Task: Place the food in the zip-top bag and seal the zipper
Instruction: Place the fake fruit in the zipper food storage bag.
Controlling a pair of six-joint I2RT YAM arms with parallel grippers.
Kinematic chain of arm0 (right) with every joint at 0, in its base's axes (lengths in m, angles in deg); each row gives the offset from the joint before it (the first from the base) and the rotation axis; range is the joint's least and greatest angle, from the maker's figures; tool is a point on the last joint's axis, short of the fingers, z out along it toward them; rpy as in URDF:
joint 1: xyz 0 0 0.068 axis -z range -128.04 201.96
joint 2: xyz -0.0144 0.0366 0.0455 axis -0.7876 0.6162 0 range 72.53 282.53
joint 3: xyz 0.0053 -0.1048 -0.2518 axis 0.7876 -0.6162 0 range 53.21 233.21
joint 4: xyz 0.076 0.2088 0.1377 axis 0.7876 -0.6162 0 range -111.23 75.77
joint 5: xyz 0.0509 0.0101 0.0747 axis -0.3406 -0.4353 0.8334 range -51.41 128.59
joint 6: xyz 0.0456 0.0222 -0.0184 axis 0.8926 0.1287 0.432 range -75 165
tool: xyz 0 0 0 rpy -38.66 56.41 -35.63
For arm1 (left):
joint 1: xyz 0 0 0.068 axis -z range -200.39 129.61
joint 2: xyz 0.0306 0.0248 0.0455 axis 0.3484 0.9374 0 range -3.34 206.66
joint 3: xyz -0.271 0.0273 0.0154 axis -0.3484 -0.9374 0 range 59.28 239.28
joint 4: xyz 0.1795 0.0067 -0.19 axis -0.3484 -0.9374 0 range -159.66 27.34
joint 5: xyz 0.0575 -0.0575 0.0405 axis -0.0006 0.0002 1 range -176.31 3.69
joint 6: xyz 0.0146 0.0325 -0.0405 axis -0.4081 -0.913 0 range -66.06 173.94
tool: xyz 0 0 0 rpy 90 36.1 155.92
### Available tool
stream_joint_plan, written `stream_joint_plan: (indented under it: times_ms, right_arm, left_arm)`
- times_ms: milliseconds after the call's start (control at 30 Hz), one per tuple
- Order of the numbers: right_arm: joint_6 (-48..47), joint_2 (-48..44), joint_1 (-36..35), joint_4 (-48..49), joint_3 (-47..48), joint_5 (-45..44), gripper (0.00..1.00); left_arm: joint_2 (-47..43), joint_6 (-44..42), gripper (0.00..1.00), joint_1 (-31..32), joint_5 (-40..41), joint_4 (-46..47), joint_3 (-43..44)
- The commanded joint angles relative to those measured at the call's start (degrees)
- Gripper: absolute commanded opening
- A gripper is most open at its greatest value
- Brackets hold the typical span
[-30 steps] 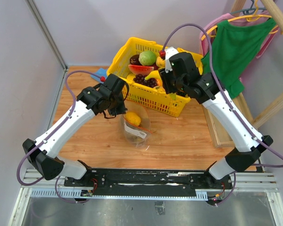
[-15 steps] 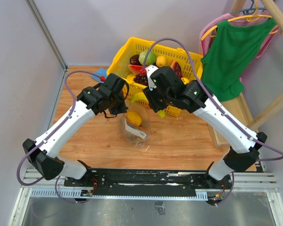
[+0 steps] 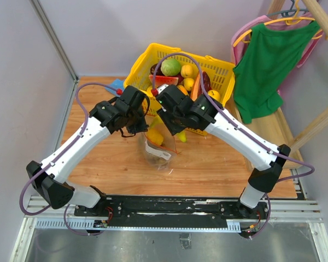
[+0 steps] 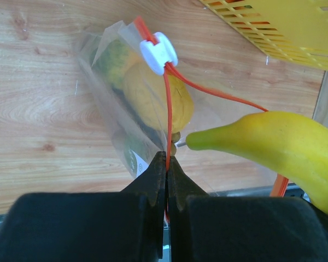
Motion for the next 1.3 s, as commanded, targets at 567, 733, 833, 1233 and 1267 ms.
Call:
stream_joint_plan:
  times_ms: [567, 733, 833, 1233, 1267]
  right_arm:
    - [3.52, 2.99, -2.57, 4.79, 3.10, 4.91, 0.05]
    - [2.97, 2.77, -2.79, 5.50, 2.26, 6.09, 0.07]
    - [2.81, 2.46, -2.82, 5.07, 1.46, 4.98, 0.08]
    - [1.91, 3.23, -3.03, 4.66, 0.17, 2.53, 0.09]
    - [1.80, 3.26, -3.07, 4.86, 0.23, 2.63, 0.09]
  left_arm:
    - [-1.87, 1.19, 0.00, -0.54, -1.48, 2.94, -1.64]
    - [-1.86, 1.19, 0.00, -0.50, -0.58, 2.42, -1.40]
    - [-2.01, 1.18, 0.00, -0.47, 0.70, 1.67, -0.86]
    - [-2.43, 1.13, 0.00, -0.54, 0.35, 1.95, -0.41]
    - [-2.49, 1.04, 0.00, -0.54, 0.06, 2.23, -0.67]
